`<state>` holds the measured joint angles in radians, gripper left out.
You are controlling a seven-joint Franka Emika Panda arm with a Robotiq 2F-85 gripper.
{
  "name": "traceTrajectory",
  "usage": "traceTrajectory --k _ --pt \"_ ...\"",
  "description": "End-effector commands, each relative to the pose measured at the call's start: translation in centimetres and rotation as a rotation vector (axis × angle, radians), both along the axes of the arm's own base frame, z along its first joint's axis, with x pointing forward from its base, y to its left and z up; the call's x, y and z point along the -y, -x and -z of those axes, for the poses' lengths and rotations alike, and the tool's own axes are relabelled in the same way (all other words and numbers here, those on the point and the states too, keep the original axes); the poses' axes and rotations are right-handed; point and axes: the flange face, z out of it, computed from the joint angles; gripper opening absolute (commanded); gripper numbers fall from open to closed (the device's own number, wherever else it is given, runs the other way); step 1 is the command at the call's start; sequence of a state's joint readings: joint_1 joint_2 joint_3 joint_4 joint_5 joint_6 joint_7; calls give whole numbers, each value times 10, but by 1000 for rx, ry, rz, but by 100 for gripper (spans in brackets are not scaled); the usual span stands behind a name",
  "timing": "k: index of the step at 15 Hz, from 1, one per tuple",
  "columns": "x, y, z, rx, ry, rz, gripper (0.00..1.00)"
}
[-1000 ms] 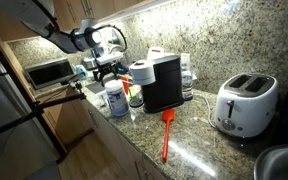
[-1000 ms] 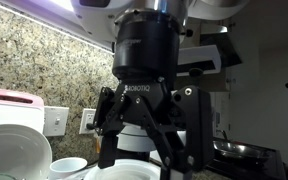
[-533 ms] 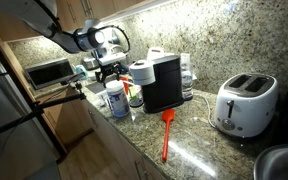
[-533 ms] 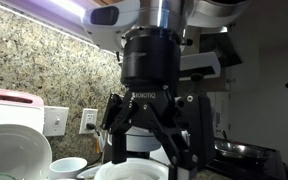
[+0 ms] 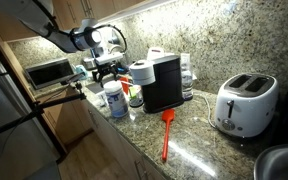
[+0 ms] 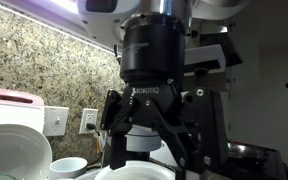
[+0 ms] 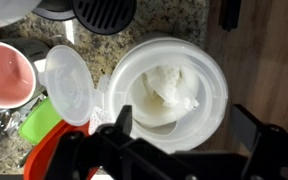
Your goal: Move the bottle to the right
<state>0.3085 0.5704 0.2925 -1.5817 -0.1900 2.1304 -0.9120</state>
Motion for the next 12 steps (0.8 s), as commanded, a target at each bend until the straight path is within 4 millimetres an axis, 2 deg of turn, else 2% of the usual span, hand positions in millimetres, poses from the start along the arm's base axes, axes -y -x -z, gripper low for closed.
traceTrajectory --k 1,5,12 --pt "-8 22 -16 31 35 5 100" --pt "-14 29 -14 29 44 9 100" --pt "-4 17 1 14 80 6 100"
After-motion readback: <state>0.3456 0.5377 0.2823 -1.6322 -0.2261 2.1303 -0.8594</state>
